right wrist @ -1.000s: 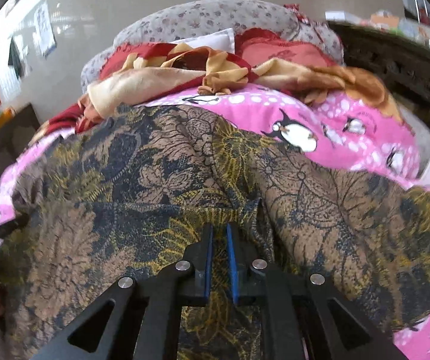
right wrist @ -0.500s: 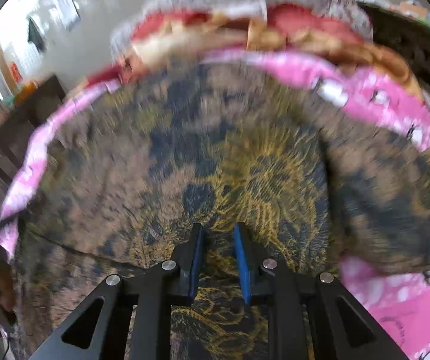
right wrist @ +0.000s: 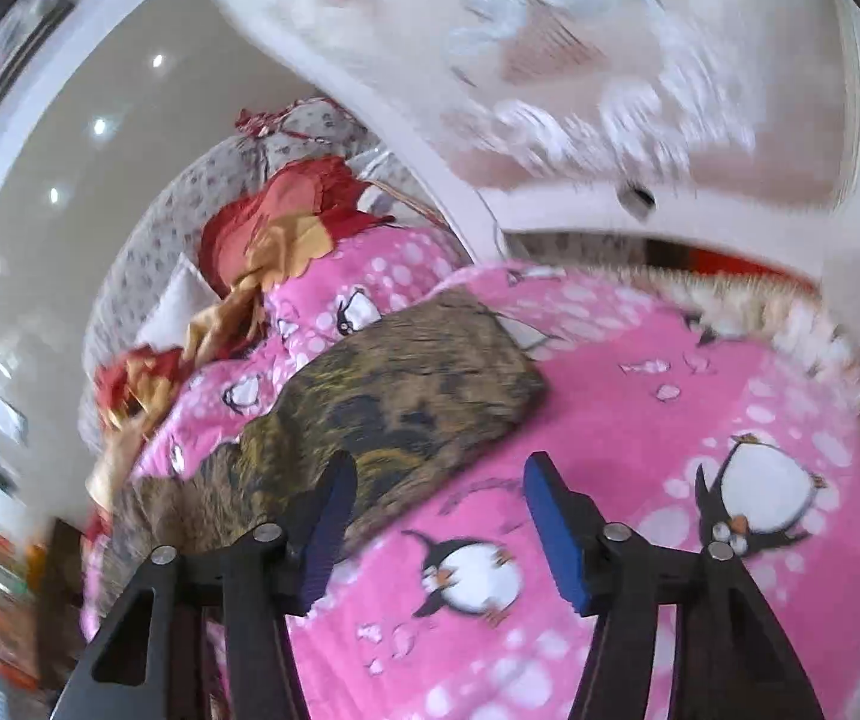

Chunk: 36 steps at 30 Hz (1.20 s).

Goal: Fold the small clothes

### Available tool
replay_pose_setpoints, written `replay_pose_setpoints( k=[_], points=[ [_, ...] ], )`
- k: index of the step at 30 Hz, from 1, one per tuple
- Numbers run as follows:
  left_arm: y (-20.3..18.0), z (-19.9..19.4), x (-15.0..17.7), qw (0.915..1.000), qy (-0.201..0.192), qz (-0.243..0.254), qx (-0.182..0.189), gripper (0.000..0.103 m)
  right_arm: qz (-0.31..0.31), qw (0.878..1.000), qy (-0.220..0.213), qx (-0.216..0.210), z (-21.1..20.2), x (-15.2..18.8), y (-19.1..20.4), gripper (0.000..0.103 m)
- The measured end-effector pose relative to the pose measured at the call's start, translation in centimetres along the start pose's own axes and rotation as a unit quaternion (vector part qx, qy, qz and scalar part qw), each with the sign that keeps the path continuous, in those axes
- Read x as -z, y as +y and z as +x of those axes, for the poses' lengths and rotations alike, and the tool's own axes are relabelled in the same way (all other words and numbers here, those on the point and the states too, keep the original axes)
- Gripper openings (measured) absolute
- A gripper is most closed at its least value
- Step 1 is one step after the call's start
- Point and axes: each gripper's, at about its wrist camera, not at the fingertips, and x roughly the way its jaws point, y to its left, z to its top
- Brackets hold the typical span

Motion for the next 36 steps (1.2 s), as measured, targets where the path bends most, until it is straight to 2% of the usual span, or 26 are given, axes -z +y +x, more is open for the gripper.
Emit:
replay_pose_setpoints(
  k=[2, 4, 5, 7, 8, 9, 12, 14, 17, 19, 20, 23, 27, 31, 34, 36],
  points=[
    [-0.1, 0.0, 0.2, 1.0, 0.0, 0.001, -0.002, 0.076, 0.025, 1.0, 0.005, -0.017, 1.3, 0.1, -1.0, 0.053],
    [-0.2, 0.0, 0.2, 1.0, 0.0, 0.002, -0.003, 0.076, 0.041, 0.998, -0.016, -0.04, 1.8, -0.4, -1.2, 0.052],
    [-0.1, 0.0, 0.2, 1.0, 0.0, 0.002, -0.003, 0.076, 0.043, 0.998, -0.023, -0.041, 2.0, -0.6, -1.4, 0.047],
    [0.0, 0.0, 0.2, 1.0, 0.0, 0.002, -0.003, 0.076, 0.053, 0.997, -0.027, -0.038, 2.3, -1.0, -1.7, 0.033],
    [0.0, 0.0, 0.2, 1.0, 0.0, 0.002, -0.003, 0.076, 0.055, 0.998, -0.022, -0.031, 2.6, -1.2, -1.7, 0.015],
    [0.0, 0.0, 0.2, 1.0, 0.0, 0.002, -0.003, 0.076, 0.05, 0.998, -0.019, -0.02, 2.7, -1.5, -1.5, 0.006],
    [0.0, 0.0, 0.2, 1.0, 0.0, 0.002, -0.003, 0.076, -0.002, 1.0, -0.03, -0.006, 1.3, -2.6, 1.4, 0.004],
    [-0.1, 0.0, 0.1, 1.0, 0.0, 0.002, -0.002, 0.076, -0.041, 0.997, -0.06, -0.009, -1.0, -4.1, 4.6, 0.004],
    [0.1, 0.0, 0.2, 1.0, -0.001, -0.002, 0.002, 0.076, -0.105, 0.986, -0.127, -0.011, -6.1, -7.1, 10.5, 0.004],
    [0.2, 0.0, 0.2, 1.0, -0.002, -0.004, 0.005, 0.076, -0.144, 0.975, -0.17, -0.013, -9.6, -8.8, 14.5, 0.004],
    [0.3, -0.1, 0.2, 1.0, -0.003, -0.005, 0.007, 0.076, -0.163, 0.97, -0.18, -0.019, -10.9, -9.4, 16.5, 0.004],
    [0.4, -0.2, 0.3, 0.9999, -0.004, -0.009, 0.011, 0.076, -0.215, 0.961, -0.167, -0.042, -11.8, -9.2, 21.8, 0.004],
    [0.6, -0.3, 0.2, 0.9998, -0.005, -0.013, 0.015, 0.076, -0.286, 0.945, -0.123, -0.098, -9.8, -4.2, 29.2, 0.004],
    [0.3, -1.3, -0.9, 0.9997, -0.008, -0.014, 0.019, 0.076, -0.343, 0.923, -0.055, -0.167, -5.5, 5.0, 36.8, 0.004],
    [0.4, -3.8, -2.8, 0.9975, -0.036, -0.03, 0.053, 0.076, -0.368, 0.907, 0.006, -0.202, -0.6, 12.5, 41.2, 0.004],
    [0.4, -4.8, -3.7, 0.9963, -0.043, -0.032, 0.067, 0.076, -0.386, 0.897, 0.046, -0.209, 3.2, 18.0, 43.0, 0.004]
  ],
)
